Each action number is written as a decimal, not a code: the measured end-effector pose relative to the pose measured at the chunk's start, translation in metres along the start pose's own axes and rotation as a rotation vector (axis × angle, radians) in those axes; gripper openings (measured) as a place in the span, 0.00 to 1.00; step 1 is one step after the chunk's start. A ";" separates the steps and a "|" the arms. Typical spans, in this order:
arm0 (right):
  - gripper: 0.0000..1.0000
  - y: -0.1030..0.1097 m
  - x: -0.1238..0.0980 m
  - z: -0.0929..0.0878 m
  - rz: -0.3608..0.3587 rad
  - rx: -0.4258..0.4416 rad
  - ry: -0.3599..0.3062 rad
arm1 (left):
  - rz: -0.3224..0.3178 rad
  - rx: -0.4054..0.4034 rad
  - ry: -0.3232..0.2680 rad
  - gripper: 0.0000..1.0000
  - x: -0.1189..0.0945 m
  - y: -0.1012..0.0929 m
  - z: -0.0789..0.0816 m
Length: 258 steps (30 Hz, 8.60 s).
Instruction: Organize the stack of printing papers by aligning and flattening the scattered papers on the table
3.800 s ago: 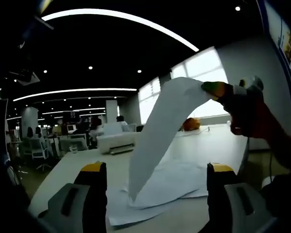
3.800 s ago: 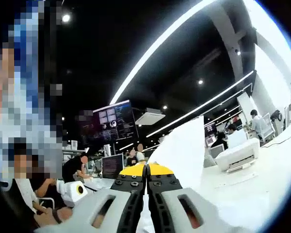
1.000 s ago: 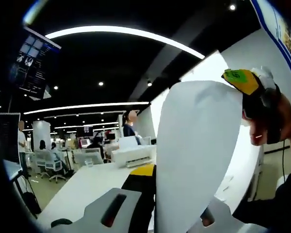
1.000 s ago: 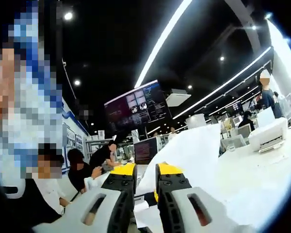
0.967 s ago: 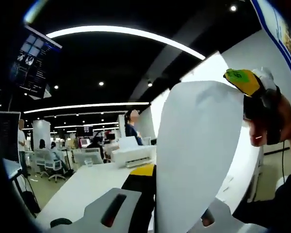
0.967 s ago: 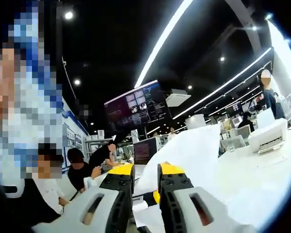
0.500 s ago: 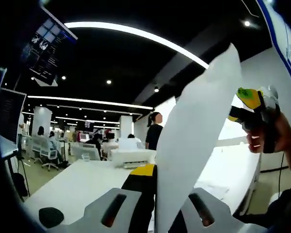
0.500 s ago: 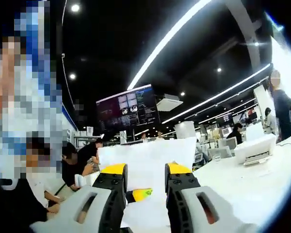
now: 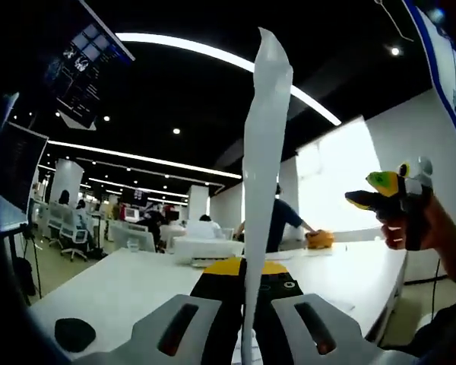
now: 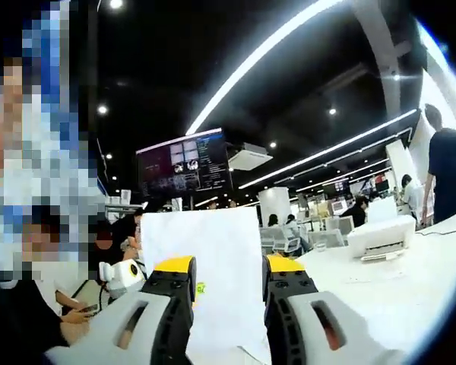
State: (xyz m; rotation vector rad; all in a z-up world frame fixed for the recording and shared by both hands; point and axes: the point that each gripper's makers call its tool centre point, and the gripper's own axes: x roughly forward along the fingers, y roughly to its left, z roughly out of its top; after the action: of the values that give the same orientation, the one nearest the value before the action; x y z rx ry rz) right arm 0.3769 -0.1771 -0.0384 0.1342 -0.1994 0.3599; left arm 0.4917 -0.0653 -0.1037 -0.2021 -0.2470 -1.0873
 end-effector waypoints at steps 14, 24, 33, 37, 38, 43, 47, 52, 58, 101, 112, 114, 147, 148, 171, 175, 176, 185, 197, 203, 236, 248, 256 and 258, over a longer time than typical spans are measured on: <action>0.36 -0.041 -0.022 -0.025 -0.104 -0.001 0.078 | 0.000 -0.036 -0.020 0.05 -0.003 0.006 0.000; 0.43 -0.061 -0.033 -0.051 -0.155 0.032 0.134 | -0.003 -0.154 -0.056 0.05 -0.007 0.017 0.002; 0.43 -0.065 -0.036 -0.060 -0.164 0.046 0.145 | -0.016 -0.239 -0.068 0.05 -0.009 0.021 -0.007; 0.43 -0.067 -0.038 -0.059 -0.172 0.044 0.143 | -0.009 -0.223 -0.079 0.05 -0.009 0.024 -0.008; 0.43 -0.068 -0.039 -0.059 -0.174 0.044 0.141 | -0.005 -0.223 -0.083 0.05 -0.010 0.025 -0.008; 0.43 -0.072 -0.042 -0.059 -0.188 0.045 0.135 | 0.005 -0.248 -0.127 0.05 -0.012 0.033 -0.006; 0.43 -0.076 -0.045 -0.063 -0.198 0.051 0.141 | 0.015 -0.297 -0.164 0.05 -0.013 0.043 -0.004; 0.43 -0.078 -0.046 -0.066 -0.204 0.058 0.147 | 0.026 -0.393 -0.206 0.05 -0.013 0.055 -0.005; 0.43 -0.083 -0.047 -0.071 -0.211 0.067 0.148 | 0.046 -0.447 -0.224 0.05 -0.015 0.064 -0.011; 0.53 -0.128 -0.065 -0.109 -0.343 0.143 0.214 | 0.064 -0.561 -0.254 0.06 -0.023 0.068 -0.020; 0.55 -0.138 -0.048 -0.111 -0.332 0.118 0.219 | 0.061 -0.551 -0.248 0.06 -0.022 0.068 -0.018; 0.55 -0.141 -0.045 -0.114 -0.332 0.115 0.229 | 0.061 -0.550 -0.249 0.06 -0.022 0.068 -0.018; 0.85 -0.197 -0.033 -0.183 -0.407 0.069 0.389 | 0.125 -0.589 -0.287 0.06 -0.037 0.089 -0.018; 0.85 -0.200 -0.034 -0.184 -0.416 0.106 0.383 | 0.125 -0.592 -0.289 0.06 -0.037 0.089 -0.017; 0.89 -0.263 -0.047 -0.233 -0.450 -0.035 0.540 | 0.122 -0.617 -0.268 0.06 -0.032 0.086 -0.029; 0.90 -0.268 -0.050 -0.241 -0.431 -0.010 0.588 | 0.119 -0.621 -0.263 0.06 -0.031 0.083 -0.030; 0.89 -0.268 -0.051 -0.240 -0.450 -0.001 0.586 | 0.116 -0.618 -0.260 0.06 -0.030 0.082 -0.030; 0.83 -0.273 -0.051 -0.246 -0.441 -0.053 0.591 | 0.104 -0.593 -0.244 0.06 -0.028 0.073 -0.034; 0.59 -0.267 -0.051 -0.245 -0.418 -0.056 0.572 | 0.091 -0.588 -0.241 0.06 -0.027 0.068 -0.035; 0.48 -0.262 -0.046 -0.242 -0.374 -0.148 0.550 | 0.093 -0.587 -0.239 0.06 -0.027 0.069 -0.037; 0.13 -0.245 -0.040 -0.236 -0.375 -0.578 0.616 | 0.102 -0.572 -0.241 0.06 -0.027 0.071 -0.038; 0.15 -0.254 -0.044 -0.236 -0.428 -0.455 0.607 | 0.101 -0.559 -0.247 0.06 -0.027 0.071 -0.034; 0.13 -0.256 -0.048 -0.240 -0.445 -0.329 0.598 | 0.106 -0.554 -0.242 0.06 -0.027 0.072 -0.036; 0.09 -0.254 -0.048 -0.240 -0.437 -0.337 0.606 | 0.105 -0.560 -0.238 0.06 -0.026 0.072 -0.038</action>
State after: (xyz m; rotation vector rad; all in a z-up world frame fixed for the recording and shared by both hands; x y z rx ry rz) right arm 0.4653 -0.3891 -0.3064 -0.2631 0.3668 -0.0812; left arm 0.5477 -0.0216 -0.1504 -0.8397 -0.1367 -1.0077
